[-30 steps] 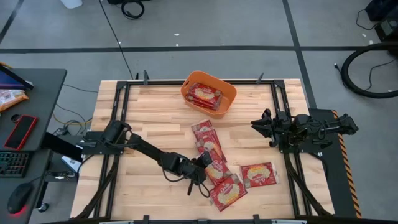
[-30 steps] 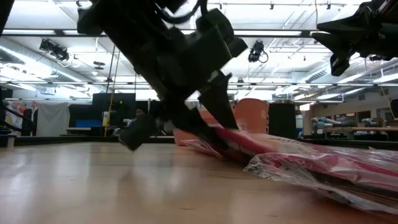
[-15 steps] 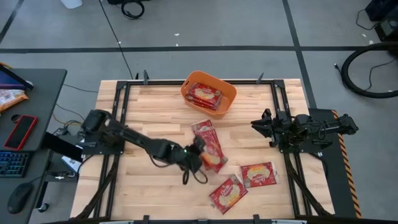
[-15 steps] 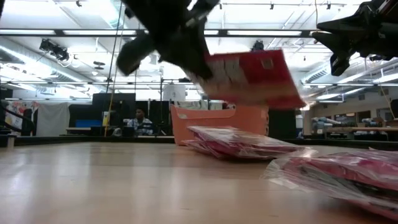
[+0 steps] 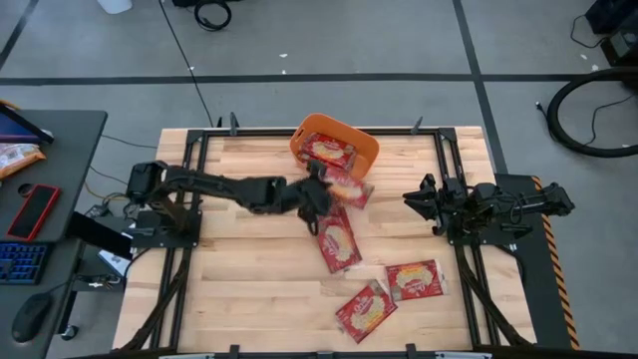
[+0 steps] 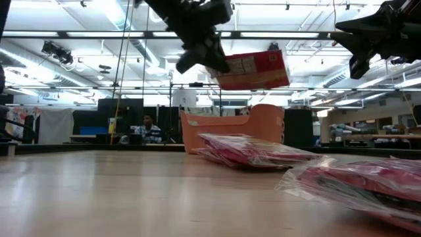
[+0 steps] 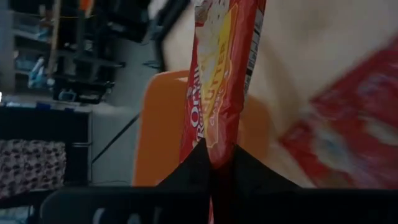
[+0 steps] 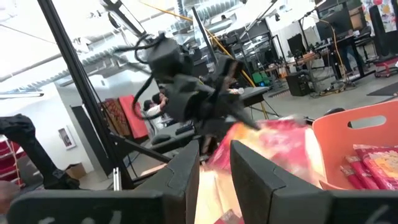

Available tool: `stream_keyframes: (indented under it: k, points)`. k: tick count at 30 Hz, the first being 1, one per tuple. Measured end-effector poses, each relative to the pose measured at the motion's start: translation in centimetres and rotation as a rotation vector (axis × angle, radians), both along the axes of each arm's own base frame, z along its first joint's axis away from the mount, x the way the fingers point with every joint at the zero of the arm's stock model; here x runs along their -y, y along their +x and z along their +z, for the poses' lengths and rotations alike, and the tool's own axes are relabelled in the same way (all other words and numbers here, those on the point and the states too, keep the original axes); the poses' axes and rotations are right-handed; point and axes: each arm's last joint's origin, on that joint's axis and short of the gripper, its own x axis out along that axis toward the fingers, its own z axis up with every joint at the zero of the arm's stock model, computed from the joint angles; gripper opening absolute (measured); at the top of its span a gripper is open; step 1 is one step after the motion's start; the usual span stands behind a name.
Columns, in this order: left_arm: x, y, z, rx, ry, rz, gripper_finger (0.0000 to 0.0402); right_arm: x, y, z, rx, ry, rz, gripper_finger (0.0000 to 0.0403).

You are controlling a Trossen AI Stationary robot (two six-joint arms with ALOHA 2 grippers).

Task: Sort popcorn bags into baskets
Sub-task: Put the red popcorn pack into the orange bin

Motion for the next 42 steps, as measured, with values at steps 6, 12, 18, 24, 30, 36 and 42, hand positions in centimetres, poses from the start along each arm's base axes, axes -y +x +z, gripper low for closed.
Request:
stream_keyframes:
  k: [6,12,18,24,30,36,42]
  points:
    - [-6.4,-0.2,0.0,0.027,-0.013,0.117,0.0029,0.0,0.0,0.0,0.000,0.000,0.000,0.0096]
    - [-12.5,-1.1,-2.4,-0.027,-0.150,0.182,0.0030,0.0,0.0,0.0,0.000,0.000,0.000,0.0096]
    - [-15.9,-1.0,-5.1,-0.033,-0.195,0.213,0.0049,0.0,0.0,0.0,-0.003,-0.001,0.002,0.0096]
    - [-14.9,-0.7,-5.5,-0.076,-0.145,0.261,0.0141,0.0,0.0,0.0,0.000,0.000,0.001,0.0096]
    - [-10.3,0.2,-4.4,-0.100,-0.148,0.130,0.0201,0.0,0.0,0.0,-0.003,-0.001,0.001,0.0096]
    - [-3.5,0.5,-5.3,-0.270,-0.253,-0.188,0.0197,0.0,0.0,0.0,0.000,0.000,0.001,0.0096]
    - [1.0,0.5,-7.5,-0.405,-0.256,-0.299,0.0186,0.0,0.0,0.0,-0.001,0.000,0.001,0.0096]
